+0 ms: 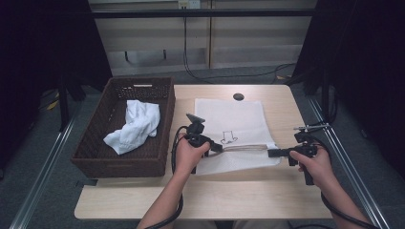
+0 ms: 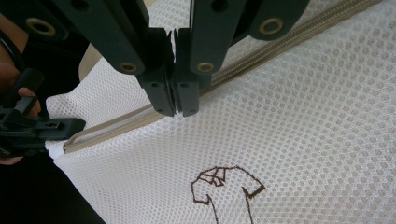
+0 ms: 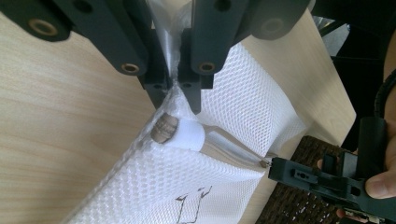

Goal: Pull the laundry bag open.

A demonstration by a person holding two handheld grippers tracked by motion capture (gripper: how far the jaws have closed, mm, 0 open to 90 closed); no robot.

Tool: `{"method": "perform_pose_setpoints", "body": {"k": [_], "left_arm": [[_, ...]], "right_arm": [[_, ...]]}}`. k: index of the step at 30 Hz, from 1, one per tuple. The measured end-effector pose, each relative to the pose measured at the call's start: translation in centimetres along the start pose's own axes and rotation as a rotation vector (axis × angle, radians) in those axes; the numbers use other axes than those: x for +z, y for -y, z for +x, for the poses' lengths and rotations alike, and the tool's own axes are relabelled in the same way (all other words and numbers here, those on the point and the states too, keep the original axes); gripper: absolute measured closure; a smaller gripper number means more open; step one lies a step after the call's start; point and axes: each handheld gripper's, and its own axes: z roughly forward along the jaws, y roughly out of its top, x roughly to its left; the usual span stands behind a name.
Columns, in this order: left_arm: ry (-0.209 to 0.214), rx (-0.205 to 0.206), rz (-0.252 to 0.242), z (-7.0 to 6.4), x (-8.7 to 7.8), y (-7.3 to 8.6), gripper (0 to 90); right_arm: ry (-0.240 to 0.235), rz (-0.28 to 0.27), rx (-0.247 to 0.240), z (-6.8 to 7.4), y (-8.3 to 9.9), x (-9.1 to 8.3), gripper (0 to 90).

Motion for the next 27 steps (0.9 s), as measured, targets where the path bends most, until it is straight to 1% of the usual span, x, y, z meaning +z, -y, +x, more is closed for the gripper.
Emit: {"method": "perform_pose_setpoints", "body": {"k": [1, 2, 4, 6, 11, 13, 17, 23, 24, 25, 26, 27], "left_arm": [[-0.009, 0.003, 0.000, -0.04, 0.02, 0.00, 87.6], [-0.004, 0.006, 0.004, 0.02, 0.00, -0.01, 87.6], [-0.014, 0.003, -0.002, 0.01, 0.09, 0.01, 87.6], [-0.018, -0.001, 0.000, 0.06, 0.17, 0.02, 87.6], [-0.008, -0.004, 0.006, 0.14, 0.18, 0.03, 87.6], [-0.020, -0.004, 0.002, 0.13, 0.28, 0.07, 87.6], [-0.008, -0.009, 0.007, 0.19, 0.20, 0.03, 87.6], [-0.009, -0.008, 0.009, 0.22, 0.23, 0.03, 87.6], [-0.013, -0.008, 0.007, 0.22, 0.21, 0.03, 87.6], [-0.088, 0.009, -0.005, 0.11, 0.11, 0.03, 87.7], [-0.078, 0.001, -0.014, 0.39, -0.17, 0.00, 87.7], [-0.035, -0.017, -0.011, 0.79, -0.43, -0.04, 87.6]], "right_arm": [[-0.003, 0.001, 0.001, 0.03, -0.01, 0.02, 87.7], [0.003, 0.001, -0.001, 0.04, -0.01, 0.04, 87.7], [-0.004, 0.000, 0.003, 0.01, 0.01, 0.09, 87.7], [0.001, 0.004, 0.001, 0.00, 0.04, 0.13, 87.7], [0.006, 0.003, -0.005, 0.05, 0.03, 0.14, 87.7], [0.010, 0.005, -0.012, 0.06, 0.04, 0.18, 87.7], [0.013, 0.005, -0.011, 0.03, 0.06, 0.22, 87.7], [0.016, 0.006, -0.013, 0.01, 0.06, 0.27, 87.8], [0.019, 0.007, -0.012, 0.01, 0.07, 0.28, 87.8], [0.020, 0.009, -0.012, 0.00, 0.08, 0.28, 87.9], [0.049, 0.012, -0.024, -0.03, 0.08, 0.17, 87.9], [0.057, 0.004, -0.020, -0.25, 0.07, -0.05, 87.9]]}}
